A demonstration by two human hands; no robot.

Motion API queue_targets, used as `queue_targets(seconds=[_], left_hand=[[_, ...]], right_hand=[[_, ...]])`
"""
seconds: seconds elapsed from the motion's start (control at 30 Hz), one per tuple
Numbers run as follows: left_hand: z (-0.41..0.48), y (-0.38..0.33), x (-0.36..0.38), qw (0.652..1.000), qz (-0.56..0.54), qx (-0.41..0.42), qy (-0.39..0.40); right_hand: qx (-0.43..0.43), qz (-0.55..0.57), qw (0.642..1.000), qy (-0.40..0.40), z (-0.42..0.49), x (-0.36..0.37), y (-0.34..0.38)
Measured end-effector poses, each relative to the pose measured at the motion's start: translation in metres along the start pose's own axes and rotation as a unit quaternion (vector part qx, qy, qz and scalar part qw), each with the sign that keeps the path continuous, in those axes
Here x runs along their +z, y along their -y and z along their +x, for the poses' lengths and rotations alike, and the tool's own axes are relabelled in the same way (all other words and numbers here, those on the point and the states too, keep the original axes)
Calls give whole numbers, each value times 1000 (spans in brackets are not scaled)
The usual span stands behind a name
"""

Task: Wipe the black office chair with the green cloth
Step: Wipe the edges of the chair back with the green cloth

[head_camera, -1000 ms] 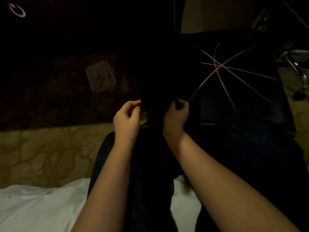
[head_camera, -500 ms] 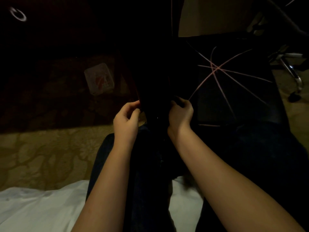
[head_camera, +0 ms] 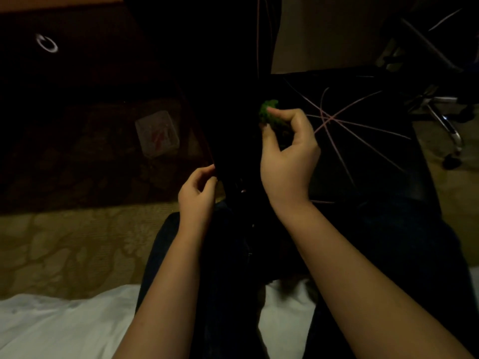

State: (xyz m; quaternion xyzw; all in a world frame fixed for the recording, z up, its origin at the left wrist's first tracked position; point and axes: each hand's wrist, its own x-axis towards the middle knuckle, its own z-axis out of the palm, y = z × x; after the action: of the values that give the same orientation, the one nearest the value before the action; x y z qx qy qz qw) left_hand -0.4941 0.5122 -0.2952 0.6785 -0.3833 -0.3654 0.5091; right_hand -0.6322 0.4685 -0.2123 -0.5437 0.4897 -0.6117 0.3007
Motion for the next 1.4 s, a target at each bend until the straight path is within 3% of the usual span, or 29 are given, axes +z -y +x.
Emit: queue_targets(seconds=[0.13,0.23,0.37,0.5,0.67,0.9,1.13,1.3,1.4], left_hand=[[1,3,-2,1000,9,-3,5],[4,6,-4,1000,15,-5,7],[4,4,-6,1000,15,-2,8],[5,5,-9,999,-1,-16,27],[9,9,-11,999,-11,-19,30],[13,13,-13,999,-8,-19,37],[3,6,-7,999,23,14,24],[-5,0,-2,996,55,63,17],[-2,-2,-6,992,89,87,34]], right_hand=[[-127,-43,991,-3,1,2,1],[-128,-38,991,-19,-5,5,-11],[-57,-41,997,-36,-11,4,-39],[104,8,995,3,-23,2,-68],[160,50,985,29,-27,3,-83],[307,84,947,47,-23,16,-105],[312,62,947,33,-28,18,-97],[278,83,957,-21,-24,16,-75],[206,74,975,-43,-20,13,-61]])
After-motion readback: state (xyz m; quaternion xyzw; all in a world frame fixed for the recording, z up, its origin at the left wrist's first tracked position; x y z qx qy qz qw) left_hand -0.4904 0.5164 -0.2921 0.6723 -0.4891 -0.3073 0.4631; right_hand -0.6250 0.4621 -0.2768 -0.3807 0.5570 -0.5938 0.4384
